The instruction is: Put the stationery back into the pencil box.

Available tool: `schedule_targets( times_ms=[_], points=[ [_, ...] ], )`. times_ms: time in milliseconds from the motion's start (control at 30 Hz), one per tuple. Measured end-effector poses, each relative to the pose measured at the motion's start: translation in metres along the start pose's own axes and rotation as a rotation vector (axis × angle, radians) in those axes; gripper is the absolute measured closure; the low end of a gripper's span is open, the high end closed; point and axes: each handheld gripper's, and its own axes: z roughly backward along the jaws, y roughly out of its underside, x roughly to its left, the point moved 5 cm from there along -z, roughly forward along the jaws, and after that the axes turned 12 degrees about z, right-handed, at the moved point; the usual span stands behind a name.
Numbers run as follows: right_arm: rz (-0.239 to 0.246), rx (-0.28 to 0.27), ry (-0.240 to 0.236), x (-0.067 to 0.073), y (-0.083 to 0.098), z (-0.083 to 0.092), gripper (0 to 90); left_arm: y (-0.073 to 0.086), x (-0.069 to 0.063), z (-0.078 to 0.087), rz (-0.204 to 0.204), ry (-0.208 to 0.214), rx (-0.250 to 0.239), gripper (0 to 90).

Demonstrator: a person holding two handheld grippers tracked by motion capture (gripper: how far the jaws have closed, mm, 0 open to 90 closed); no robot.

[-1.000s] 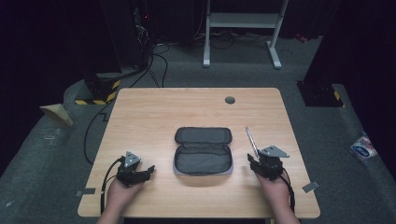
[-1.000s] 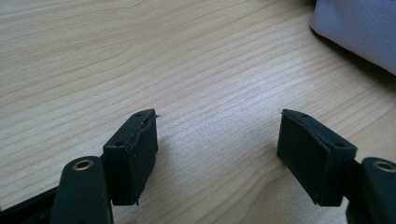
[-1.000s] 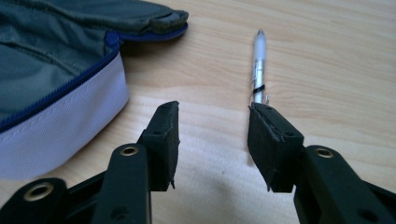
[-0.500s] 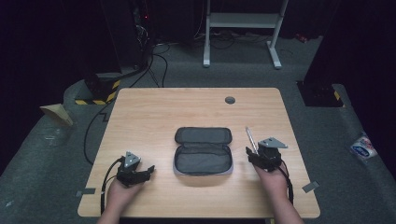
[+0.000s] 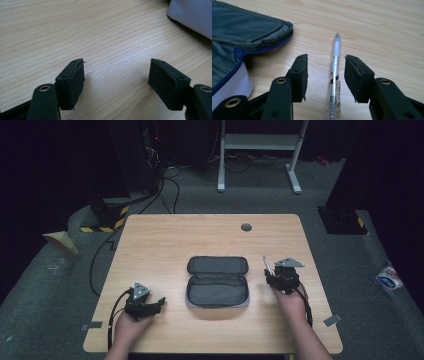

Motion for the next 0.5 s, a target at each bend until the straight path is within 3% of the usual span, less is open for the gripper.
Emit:
schedule_targets(
  times_ms=[500],
  points=[
    [-0.014,0.049,-0.006,-0.009,0.002,-0.028,56.1,0.0,0.0,0.0,0.007,0.003,-0.002,29.1]
  ],
)
